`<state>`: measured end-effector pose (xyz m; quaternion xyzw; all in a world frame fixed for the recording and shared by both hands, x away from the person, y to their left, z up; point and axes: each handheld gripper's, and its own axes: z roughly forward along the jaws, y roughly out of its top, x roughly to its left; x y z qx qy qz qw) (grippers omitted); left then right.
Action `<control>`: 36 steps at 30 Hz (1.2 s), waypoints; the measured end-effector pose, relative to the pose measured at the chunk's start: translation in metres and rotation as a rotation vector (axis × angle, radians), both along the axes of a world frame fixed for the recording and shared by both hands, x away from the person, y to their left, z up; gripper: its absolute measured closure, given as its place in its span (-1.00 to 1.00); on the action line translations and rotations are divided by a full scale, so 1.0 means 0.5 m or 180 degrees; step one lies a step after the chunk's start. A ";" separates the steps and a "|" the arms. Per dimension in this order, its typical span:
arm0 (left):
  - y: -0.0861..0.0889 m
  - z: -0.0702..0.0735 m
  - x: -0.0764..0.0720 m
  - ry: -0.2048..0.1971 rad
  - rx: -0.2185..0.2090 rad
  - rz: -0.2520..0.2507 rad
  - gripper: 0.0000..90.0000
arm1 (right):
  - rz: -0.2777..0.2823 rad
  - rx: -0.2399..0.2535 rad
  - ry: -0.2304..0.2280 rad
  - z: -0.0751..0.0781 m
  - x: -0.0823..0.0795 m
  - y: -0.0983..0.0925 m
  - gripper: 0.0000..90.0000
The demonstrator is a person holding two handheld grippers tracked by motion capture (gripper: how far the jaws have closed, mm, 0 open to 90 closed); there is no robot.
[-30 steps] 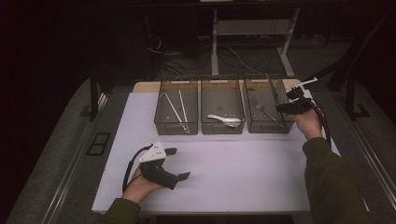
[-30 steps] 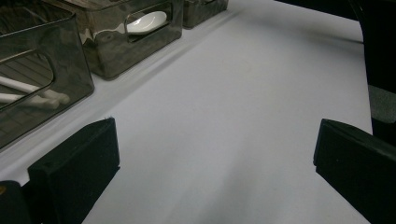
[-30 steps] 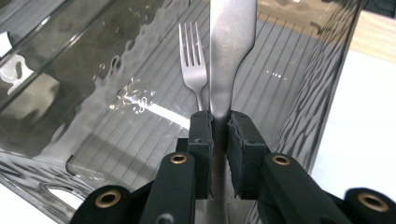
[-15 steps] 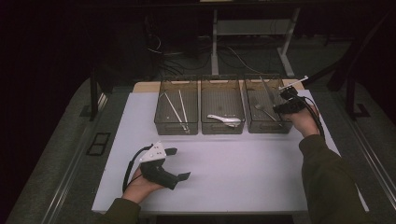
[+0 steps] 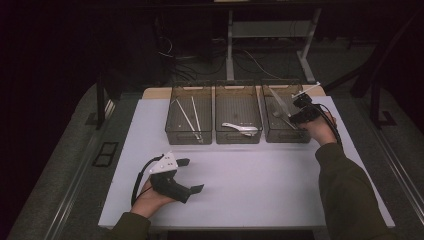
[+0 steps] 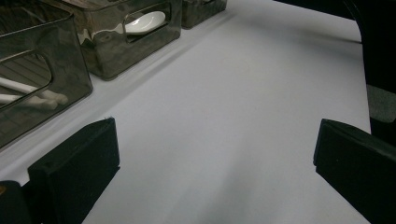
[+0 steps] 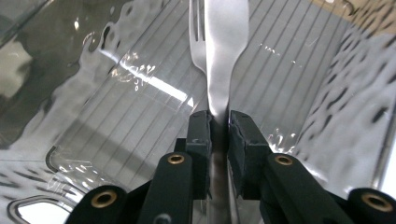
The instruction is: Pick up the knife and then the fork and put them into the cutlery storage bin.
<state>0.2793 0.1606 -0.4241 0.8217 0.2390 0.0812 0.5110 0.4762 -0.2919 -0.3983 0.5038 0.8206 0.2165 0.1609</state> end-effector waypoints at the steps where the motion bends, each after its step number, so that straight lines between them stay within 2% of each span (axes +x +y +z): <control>1: 0.000 0.000 0.000 -0.0001 -0.0001 -0.0001 -1.00 | -0.0007 0.0017 -0.0001 0.000 0.000 0.000 0.76; 5: 0.000 0.000 -0.001 0.0001 0.0000 0.0000 -1.00 | -0.0020 0.0071 -0.0020 0.005 -0.002 -0.003 0.70; 8: 0.000 0.000 -0.001 -0.0002 0.0001 0.0001 -1.00 | -0.0029 0.0168 -0.0032 0.009 -0.004 -0.010 0.64; 14: 0.000 0.001 -0.001 -0.0003 0.0008 0.0002 -1.00 | 0.0019 0.0457 -0.0078 0.018 -0.010 -0.022 0.43; 18: 0.001 0.001 -0.001 -0.0005 0.0008 0.0005 -1.00 | 0.0023 0.0662 -0.0163 0.028 -0.018 -0.030 0.26; 21: 0.002 0.001 0.000 -0.0005 0.0010 0.0007 -1.00 | 0.0051 0.0754 -0.0262 0.034 -0.029 -0.036 0.12; 23: 0.001 0.001 0.000 -0.0005 0.0010 0.0002 -1.00 | 0.0057 0.0822 -0.0327 0.039 -0.037 -0.041 0.08; 26: -0.001 0.000 0.000 0.0008 0.0008 0.0002 -1.00 | 0.0067 0.1003 -0.0362 0.045 -0.050 -0.049 0.03; 30: -0.001 0.000 0.000 0.0008 0.0016 0.0003 -1.00 | 0.0095 0.1002 -0.0456 0.050 -0.070 -0.054 -0.05; 33: -0.001 0.000 0.000 0.0008 0.0010 0.0005 -1.00 | 0.0130 0.1093 -0.0478 0.052 -0.085 -0.057 -0.08; 36: -0.002 0.000 0.000 0.0012 0.0011 0.0005 -1.00 | 0.0195 0.1108 -0.0495 0.051 -0.098 -0.056 -0.12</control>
